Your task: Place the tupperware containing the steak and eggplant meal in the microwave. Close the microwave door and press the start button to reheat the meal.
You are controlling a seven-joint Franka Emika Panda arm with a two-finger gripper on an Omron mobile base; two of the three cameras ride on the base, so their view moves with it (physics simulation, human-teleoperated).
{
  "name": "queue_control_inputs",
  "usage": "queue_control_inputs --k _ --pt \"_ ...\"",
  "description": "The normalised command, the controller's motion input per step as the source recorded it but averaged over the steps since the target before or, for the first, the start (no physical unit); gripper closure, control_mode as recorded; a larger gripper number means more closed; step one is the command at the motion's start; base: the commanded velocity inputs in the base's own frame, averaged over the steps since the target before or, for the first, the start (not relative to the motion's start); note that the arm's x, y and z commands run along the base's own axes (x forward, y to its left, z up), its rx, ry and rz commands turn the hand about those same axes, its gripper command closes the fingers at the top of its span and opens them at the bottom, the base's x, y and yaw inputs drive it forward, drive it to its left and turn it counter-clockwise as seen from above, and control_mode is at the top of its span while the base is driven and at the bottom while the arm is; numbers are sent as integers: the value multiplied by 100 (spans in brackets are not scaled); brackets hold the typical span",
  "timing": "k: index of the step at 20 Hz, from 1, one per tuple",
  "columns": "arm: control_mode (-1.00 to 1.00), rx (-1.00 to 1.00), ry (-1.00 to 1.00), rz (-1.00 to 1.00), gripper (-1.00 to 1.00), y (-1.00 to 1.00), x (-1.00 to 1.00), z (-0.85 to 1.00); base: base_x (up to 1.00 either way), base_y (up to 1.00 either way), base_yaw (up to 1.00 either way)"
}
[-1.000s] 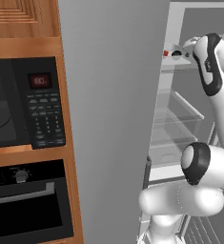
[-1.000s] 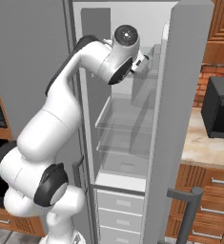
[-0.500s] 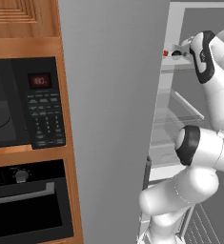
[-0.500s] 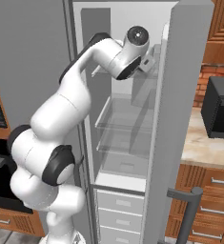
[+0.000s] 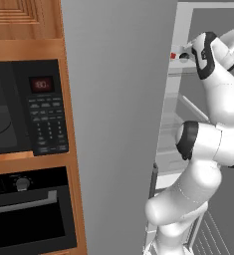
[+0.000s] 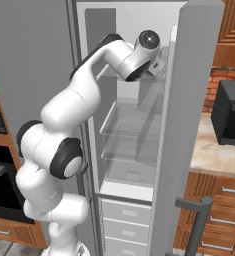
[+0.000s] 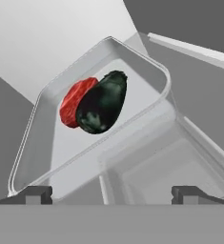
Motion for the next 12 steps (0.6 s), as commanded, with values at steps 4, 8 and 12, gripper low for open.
queue_control_inputs --k 4,8,12 --pt "-100 1 -1 1 -100 0 24 0 0 0 0" --pt "-100 1 -1 0 -100 0 26 0 0 0 0" --pt "-100 1 0 0 -100 0 33 -1 0 0 0"
